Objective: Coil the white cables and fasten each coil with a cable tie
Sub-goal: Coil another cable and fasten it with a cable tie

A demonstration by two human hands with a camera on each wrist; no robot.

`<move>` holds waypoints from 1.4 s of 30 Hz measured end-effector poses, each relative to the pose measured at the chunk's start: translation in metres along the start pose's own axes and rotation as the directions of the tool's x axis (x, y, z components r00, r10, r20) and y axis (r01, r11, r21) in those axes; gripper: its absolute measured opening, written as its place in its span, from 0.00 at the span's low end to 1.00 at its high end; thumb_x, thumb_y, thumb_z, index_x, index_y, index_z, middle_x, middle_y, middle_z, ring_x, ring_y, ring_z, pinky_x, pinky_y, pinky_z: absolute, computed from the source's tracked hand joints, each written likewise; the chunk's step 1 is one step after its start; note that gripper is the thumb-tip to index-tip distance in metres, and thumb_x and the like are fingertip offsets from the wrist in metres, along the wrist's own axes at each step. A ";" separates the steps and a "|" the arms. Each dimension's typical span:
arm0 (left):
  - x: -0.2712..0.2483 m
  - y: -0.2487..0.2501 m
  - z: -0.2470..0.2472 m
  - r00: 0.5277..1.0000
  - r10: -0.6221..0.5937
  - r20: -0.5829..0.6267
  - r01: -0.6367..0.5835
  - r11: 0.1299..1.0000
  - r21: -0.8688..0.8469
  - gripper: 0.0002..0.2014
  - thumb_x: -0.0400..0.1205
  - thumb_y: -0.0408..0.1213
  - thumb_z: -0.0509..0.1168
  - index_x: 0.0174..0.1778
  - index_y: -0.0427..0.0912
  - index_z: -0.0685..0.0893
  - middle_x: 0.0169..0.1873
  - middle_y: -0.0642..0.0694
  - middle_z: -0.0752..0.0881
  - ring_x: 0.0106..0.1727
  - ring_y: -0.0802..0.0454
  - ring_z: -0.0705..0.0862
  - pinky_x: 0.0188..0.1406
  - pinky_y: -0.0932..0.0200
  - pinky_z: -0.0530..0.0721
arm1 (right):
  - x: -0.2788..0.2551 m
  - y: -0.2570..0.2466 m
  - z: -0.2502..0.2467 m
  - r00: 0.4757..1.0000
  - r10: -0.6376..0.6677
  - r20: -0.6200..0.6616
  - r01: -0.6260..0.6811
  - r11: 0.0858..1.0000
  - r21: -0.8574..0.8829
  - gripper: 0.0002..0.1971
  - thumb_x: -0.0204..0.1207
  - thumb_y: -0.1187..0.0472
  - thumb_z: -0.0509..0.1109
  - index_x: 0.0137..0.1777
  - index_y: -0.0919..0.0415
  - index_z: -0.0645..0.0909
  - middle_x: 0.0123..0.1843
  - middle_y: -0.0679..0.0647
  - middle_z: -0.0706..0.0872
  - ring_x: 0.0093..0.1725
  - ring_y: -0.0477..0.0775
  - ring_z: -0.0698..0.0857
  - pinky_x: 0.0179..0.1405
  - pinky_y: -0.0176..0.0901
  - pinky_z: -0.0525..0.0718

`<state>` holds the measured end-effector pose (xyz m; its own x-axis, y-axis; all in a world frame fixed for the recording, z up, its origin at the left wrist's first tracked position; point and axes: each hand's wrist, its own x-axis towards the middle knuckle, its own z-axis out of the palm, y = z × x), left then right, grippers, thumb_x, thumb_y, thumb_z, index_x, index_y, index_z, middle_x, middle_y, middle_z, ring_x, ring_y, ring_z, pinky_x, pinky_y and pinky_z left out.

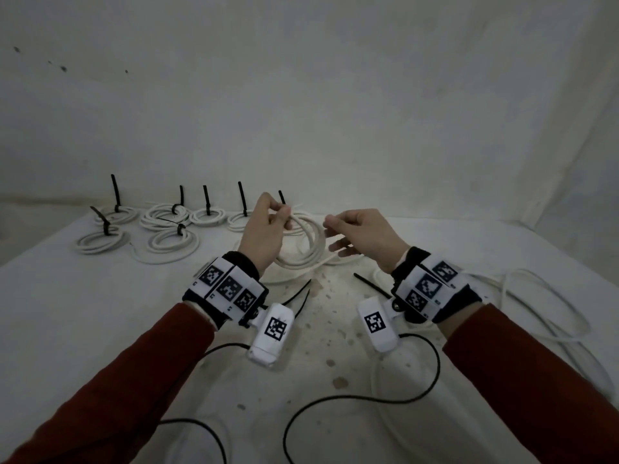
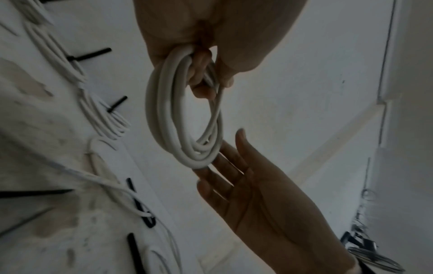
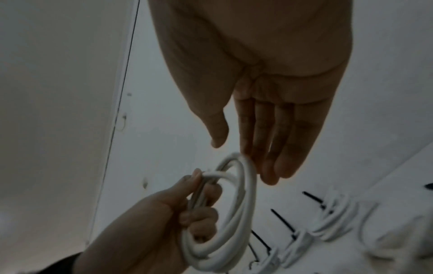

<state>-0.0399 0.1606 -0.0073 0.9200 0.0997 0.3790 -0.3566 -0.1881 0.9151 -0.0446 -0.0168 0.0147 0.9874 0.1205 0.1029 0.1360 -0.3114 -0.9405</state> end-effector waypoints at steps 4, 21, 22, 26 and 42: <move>0.004 -0.033 -0.007 0.998 -0.049 -0.032 0.051 0.997 0.064 0.12 0.86 0.38 0.56 0.36 0.49 0.67 0.30 0.49 0.79 0.22 0.56 0.66 0.27 0.58 0.66 | 0.012 0.031 -0.024 1.000 0.012 0.009 -0.006 0.888 -0.459 0.04 0.76 0.64 0.73 0.47 0.62 0.87 0.39 0.51 0.90 0.33 0.50 0.87 0.31 0.29 0.82; 0.010 -0.058 0.005 0.995 -0.100 0.010 0.099 0.994 0.048 0.13 0.86 0.36 0.57 0.35 0.49 0.67 0.30 0.49 0.79 0.19 0.58 0.66 0.26 0.58 0.65 | 0.018 0.063 -0.035 0.950 0.292 0.110 -0.015 0.395 -0.918 0.13 0.73 0.53 0.76 0.50 0.63 0.89 0.51 0.56 0.89 0.46 0.51 0.81 0.41 0.39 0.75; 0.010 -0.058 0.005 0.995 -0.104 0.005 0.104 0.994 0.042 0.13 0.86 0.36 0.57 0.35 0.49 0.67 0.30 0.49 0.79 0.19 0.59 0.65 0.26 0.58 0.65 | 0.020 0.062 -0.034 0.952 0.285 0.112 -0.017 0.415 -0.910 0.13 0.73 0.54 0.77 0.49 0.64 0.89 0.50 0.56 0.90 0.45 0.52 0.82 0.39 0.39 0.76; 0.010 -0.055 0.004 0.992 -0.125 -0.003 0.125 0.992 0.014 0.13 0.86 0.37 0.57 0.35 0.49 0.67 0.30 0.48 0.78 0.19 0.59 0.66 0.24 0.60 0.66 | 0.023 0.059 -0.027 0.965 0.241 0.101 -0.056 0.566 -0.823 0.09 0.70 0.55 0.79 0.38 0.60 0.87 0.40 0.54 0.89 0.40 0.50 0.83 0.28 0.34 0.76; 0.009 -0.049 0.002 0.991 -0.133 -0.018 0.131 0.987 -0.094 0.12 0.86 0.36 0.58 0.35 0.48 0.68 0.29 0.47 0.77 0.23 0.53 0.67 0.26 0.57 0.68 | -0.003 0.037 -0.012 0.766 0.377 0.521 0.345 0.442 -0.828 0.14 0.64 0.55 0.83 0.47 0.53 0.86 0.44 0.48 0.86 0.43 0.49 0.82 0.43 0.39 0.79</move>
<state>-0.0140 0.1691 -0.0489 0.9561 0.1417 0.2566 -0.2471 -0.0808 0.9656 -0.0416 -0.0399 -0.0166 0.7653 0.4657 -0.4443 0.4684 -0.8764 -0.1117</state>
